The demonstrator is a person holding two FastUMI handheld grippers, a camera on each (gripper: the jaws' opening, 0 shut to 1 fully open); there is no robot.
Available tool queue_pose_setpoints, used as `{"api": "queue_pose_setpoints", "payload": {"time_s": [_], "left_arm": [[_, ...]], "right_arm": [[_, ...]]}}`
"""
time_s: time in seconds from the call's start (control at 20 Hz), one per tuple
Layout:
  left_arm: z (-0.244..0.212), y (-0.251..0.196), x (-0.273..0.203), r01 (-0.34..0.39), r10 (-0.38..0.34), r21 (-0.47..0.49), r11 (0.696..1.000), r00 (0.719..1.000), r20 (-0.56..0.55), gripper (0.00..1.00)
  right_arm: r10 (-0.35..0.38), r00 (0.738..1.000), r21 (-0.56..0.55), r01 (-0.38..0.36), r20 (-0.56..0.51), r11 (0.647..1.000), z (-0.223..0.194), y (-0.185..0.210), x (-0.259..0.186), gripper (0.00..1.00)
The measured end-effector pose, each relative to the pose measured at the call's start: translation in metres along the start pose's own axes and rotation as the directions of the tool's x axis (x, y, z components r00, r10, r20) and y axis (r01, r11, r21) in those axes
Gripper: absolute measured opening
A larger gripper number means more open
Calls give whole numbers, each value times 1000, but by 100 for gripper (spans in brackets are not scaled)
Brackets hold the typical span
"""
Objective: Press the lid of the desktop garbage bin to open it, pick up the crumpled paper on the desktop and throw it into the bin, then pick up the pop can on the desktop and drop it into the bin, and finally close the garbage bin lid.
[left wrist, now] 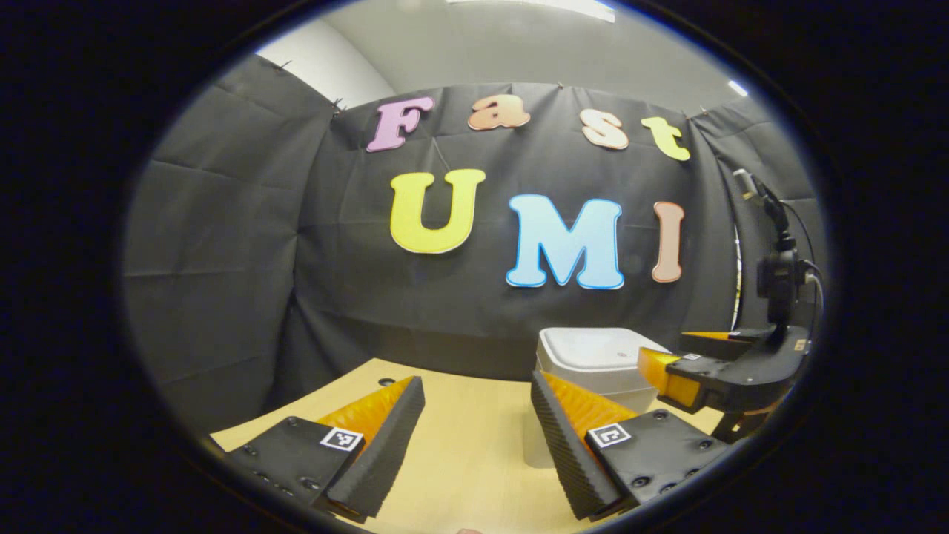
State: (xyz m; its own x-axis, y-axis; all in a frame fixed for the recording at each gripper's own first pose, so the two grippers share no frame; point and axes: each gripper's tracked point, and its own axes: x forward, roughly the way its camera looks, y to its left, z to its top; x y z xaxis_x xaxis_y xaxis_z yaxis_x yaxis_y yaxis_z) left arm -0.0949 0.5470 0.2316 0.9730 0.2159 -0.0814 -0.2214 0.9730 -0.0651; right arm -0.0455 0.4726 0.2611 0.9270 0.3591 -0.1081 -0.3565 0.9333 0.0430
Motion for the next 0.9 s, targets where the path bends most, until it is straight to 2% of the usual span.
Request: {"api": "queue_pose_setpoints", "payload": {"time_s": [0.15,0.3,0.55,0.9], "left_arm": [[-1,-7,-1,33,-33,-3,999,999,5,96],[12,-8,2,67,-68,24,997,997,33,94],[28,-13,7,121,-125,46,992,987,96,96],[27,-10,7,167,-173,57,984,979,108,95]], "right_arm": [[-4,996,7,3,94,1000,33,4,-23,94],[-18,989,-34,23,150,999,51,10,-42,94],[-34,985,-75,47,167,996,51,26,-66,94],[-33,989,-131,52,142,990,38,47,-78,94]]}}
